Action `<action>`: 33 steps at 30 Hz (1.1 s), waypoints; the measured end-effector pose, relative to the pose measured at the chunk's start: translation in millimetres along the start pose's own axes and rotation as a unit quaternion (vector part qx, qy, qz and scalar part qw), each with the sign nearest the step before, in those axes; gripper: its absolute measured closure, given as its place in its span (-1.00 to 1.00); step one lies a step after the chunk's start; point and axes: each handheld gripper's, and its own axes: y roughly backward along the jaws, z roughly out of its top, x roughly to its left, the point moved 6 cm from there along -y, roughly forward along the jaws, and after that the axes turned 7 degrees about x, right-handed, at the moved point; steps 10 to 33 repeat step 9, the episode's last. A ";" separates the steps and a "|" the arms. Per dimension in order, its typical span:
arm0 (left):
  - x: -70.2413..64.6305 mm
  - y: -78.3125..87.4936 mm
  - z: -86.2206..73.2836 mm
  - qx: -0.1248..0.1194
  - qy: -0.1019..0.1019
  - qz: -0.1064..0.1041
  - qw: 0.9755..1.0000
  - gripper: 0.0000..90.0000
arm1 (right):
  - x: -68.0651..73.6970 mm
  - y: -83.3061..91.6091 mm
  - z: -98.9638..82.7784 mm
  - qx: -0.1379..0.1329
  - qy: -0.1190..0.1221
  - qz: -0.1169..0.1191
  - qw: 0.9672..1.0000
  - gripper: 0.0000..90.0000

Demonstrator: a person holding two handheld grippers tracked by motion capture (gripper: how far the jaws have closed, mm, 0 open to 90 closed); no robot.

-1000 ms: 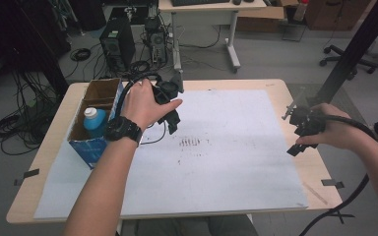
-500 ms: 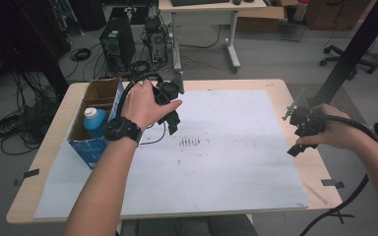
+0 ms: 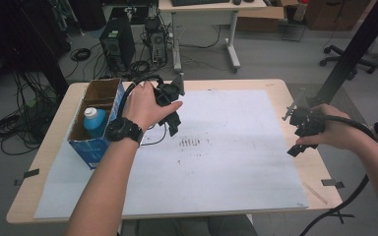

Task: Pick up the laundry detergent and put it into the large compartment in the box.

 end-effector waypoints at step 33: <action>0.3 -0.8 -0.4 0.004 -0.002 0.003 1.000 -0.68 | 0.7 -0.6 -0.8 0.000 -0.002 0.001 1.000 -0.73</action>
